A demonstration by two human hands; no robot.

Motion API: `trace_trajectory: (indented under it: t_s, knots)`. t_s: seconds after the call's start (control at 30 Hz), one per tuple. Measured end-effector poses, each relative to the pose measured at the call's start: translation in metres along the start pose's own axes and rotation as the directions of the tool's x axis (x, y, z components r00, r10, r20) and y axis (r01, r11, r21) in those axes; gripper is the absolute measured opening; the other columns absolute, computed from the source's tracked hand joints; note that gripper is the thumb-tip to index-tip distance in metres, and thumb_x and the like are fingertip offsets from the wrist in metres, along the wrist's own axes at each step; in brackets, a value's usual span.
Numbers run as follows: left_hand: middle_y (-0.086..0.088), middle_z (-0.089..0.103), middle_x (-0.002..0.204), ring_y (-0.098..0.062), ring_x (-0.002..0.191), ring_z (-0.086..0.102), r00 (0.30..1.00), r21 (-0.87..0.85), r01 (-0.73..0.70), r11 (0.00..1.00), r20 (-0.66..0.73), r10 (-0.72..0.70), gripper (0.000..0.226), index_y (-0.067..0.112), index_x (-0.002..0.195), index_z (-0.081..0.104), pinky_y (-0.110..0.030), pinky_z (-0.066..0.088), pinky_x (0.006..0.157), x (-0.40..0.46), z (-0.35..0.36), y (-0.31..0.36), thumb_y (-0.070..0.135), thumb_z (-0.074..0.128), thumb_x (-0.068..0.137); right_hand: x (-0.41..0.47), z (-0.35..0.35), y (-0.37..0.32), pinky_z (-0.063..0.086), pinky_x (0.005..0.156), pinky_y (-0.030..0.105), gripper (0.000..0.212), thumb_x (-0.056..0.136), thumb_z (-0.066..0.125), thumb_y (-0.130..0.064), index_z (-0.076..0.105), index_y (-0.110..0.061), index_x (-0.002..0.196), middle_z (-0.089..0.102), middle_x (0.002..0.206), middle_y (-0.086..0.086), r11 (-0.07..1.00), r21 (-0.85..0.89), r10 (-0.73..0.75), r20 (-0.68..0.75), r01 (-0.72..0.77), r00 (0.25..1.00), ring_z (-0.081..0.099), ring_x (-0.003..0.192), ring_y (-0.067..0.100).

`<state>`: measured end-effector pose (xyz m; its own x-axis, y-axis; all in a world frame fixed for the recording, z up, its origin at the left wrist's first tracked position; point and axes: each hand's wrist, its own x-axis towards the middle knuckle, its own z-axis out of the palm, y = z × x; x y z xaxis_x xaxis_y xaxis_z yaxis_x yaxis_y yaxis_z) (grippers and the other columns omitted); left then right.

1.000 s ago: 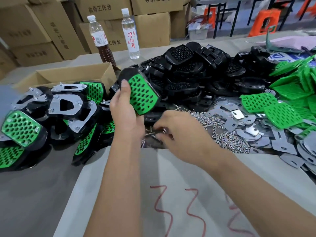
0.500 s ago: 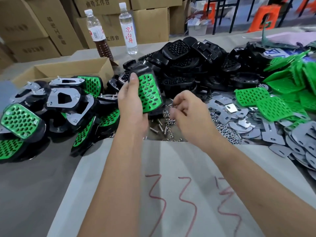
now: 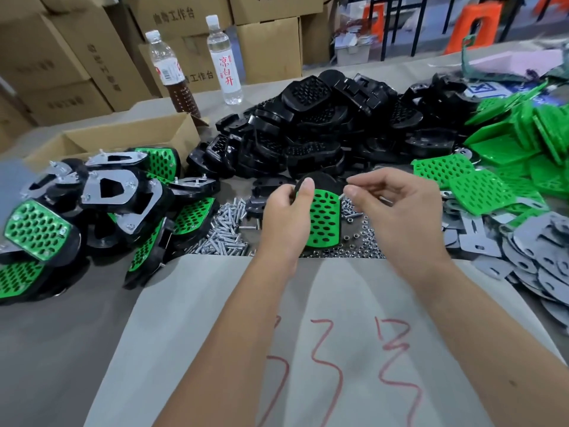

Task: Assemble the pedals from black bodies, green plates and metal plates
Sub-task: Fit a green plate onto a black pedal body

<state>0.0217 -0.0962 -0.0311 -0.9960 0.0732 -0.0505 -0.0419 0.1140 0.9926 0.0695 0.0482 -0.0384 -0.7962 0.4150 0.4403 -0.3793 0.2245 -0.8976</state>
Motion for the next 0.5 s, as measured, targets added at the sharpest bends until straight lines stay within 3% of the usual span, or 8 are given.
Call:
trace_trajectory:
  t_s: [0.13, 0.3, 0.4, 0.5]
  knots:
    - [0.004, 0.056, 0.071, -0.018, 0.069, 0.054, 0.995, 0.131, -0.074, 0.989, -0.049, 0.081, 0.041, 0.016, 0.074, 0.050, -0.042, 0.050, 0.069, -0.0009, 0.0047, 0.0006, 0.043, 0.057, 0.104, -0.0011, 0.0045, 0.0016, 0.061, 0.072, 0.032, 0.014, 0.085, 0.084, -0.011, 0.079, -0.024, 0.085, 0.076, 0.076, -0.008, 0.996, -0.088, -0.008, 0.000, 0.008, 1.000, 0.073, 0.069, 0.019]
    - [0.005, 0.048, 0.070, -0.018, 0.067, 0.045, 0.988, 0.208, -0.116, 0.971, -0.075, 0.134, 0.043, 0.016, 0.074, 0.044, -0.038, 0.040, 0.066, 0.0009, 0.0067, -0.0027, 0.044, 0.056, 0.104, -0.0025, 0.0079, 0.0021, 0.060, 0.074, 0.040, 0.010, 0.086, 0.083, -0.010, 0.079, -0.020, 0.087, 0.074, 0.078, -0.010, 0.949, -0.293, -0.124, 0.003, 0.119, 0.992, 0.071, 0.072, 0.013]
    - [0.008, 0.047, 0.069, -0.015, 0.065, 0.044, 0.984, 0.216, -0.128, 0.968, -0.091, 0.151, 0.043, 0.018, 0.072, 0.043, -0.036, 0.036, 0.063, -0.0004, 0.0070, -0.0022, 0.044, 0.057, 0.103, -0.0023, 0.0075, 0.0000, 0.054, 0.069, 0.039, 0.007, 0.086, 0.081, -0.004, 0.079, -0.011, 0.087, 0.073, 0.078, 0.000, 0.864, -0.430, -0.247, 0.093, 0.262, 0.965, 0.067, 0.072, 0.017]
    - [0.008, 0.045, 0.069, -0.016, 0.065, 0.044, 0.986, 0.196, -0.111, 0.974, -0.098, 0.132, 0.043, 0.019, 0.071, 0.042, -0.036, 0.036, 0.064, -0.0012, 0.0071, -0.0023, 0.043, 0.058, 0.103, -0.0036, 0.0091, -0.0016, 0.049, 0.067, 0.038, 0.006, 0.086, 0.079, -0.002, 0.077, -0.008, 0.085, 0.070, 0.076, 0.005, 0.819, -0.483, -0.299, 0.104, 0.311, 0.949, 0.064, 0.071, 0.021]
